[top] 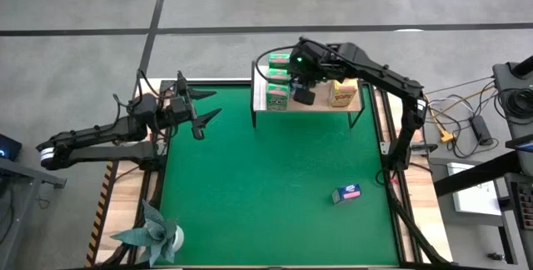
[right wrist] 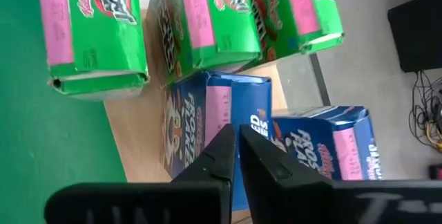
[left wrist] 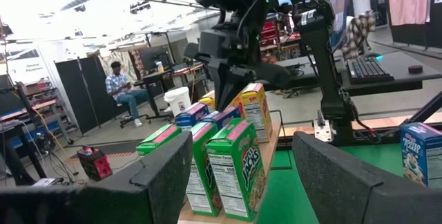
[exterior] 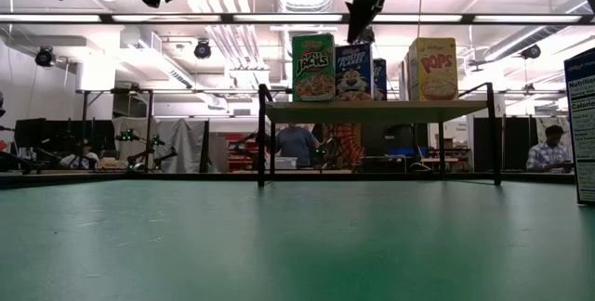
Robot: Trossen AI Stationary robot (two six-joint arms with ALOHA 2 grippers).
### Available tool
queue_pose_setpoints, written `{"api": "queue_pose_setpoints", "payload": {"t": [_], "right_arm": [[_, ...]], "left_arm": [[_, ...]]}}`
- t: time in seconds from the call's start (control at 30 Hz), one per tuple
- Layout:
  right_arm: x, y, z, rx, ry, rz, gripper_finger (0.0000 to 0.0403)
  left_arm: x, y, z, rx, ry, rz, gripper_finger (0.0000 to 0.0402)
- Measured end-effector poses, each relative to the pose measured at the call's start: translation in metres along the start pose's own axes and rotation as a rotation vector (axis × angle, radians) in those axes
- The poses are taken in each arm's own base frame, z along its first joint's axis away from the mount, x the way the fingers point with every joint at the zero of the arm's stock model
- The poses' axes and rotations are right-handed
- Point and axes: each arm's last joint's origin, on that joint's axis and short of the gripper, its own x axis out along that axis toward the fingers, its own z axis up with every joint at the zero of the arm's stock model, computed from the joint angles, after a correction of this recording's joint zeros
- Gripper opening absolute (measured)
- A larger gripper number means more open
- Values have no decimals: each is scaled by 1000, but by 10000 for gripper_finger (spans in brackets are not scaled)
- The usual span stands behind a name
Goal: Stack cereal on shelf
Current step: Put the left blue cereal box on the shelf aligned with the other blue cereal box
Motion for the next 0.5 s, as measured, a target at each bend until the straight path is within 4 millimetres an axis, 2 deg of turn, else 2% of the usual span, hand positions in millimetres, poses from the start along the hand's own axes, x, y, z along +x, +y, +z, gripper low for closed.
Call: {"api": "queue_pose_setpoints", "payload": {"t": [0.5], "right_arm": [[1,-2,-10,-152,102,-32,13]], "left_arm": [[0,0,0,0,0,0,233]]}}
